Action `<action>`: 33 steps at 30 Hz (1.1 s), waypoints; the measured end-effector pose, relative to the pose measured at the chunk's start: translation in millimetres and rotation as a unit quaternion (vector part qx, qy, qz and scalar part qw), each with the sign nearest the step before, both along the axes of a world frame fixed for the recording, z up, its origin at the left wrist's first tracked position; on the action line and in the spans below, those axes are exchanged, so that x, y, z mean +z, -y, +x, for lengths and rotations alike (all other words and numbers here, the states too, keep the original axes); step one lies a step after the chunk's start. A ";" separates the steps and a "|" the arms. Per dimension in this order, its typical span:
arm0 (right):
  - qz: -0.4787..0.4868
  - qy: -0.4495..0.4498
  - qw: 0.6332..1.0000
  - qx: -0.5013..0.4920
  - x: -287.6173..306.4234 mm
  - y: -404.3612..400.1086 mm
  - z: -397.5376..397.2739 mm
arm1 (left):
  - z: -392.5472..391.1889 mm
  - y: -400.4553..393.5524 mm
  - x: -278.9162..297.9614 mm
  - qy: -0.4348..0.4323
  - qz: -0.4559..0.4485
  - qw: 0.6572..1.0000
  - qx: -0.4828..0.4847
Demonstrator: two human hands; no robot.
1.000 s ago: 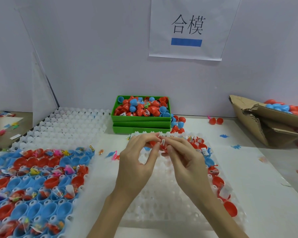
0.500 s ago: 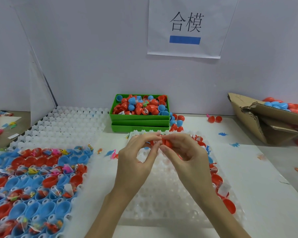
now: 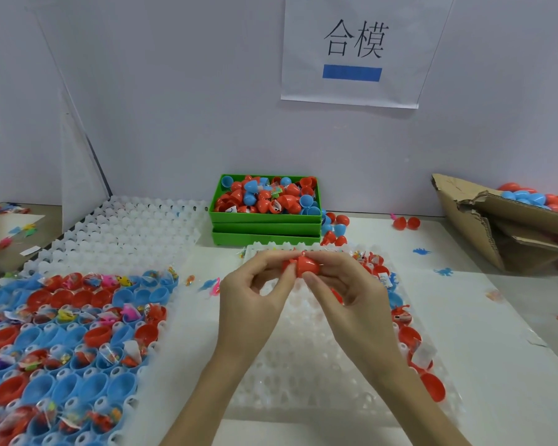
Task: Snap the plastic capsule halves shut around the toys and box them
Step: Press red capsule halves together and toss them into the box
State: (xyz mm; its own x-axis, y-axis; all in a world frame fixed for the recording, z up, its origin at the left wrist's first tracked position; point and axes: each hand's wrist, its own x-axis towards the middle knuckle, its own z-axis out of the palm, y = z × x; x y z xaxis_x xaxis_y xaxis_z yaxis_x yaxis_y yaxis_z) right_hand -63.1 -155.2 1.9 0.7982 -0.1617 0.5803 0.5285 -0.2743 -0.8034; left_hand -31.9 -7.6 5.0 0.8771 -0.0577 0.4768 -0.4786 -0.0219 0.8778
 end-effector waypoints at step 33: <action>0.042 -0.029 0.999 0.001 5.2 5.6 -1.4 | 3.5 -3.3 -0.6 0.006 -0.002 0.998 -0.056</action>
State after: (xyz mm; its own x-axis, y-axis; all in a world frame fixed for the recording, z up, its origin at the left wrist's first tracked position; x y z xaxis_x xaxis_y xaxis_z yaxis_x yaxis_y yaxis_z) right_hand -64.6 -160.9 7.2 0.8303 -0.2055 0.5181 0.4815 -0.2037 -0.8524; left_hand -28.5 -4.3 4.4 0.8594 -0.1540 0.4876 -0.4883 0.0356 0.8719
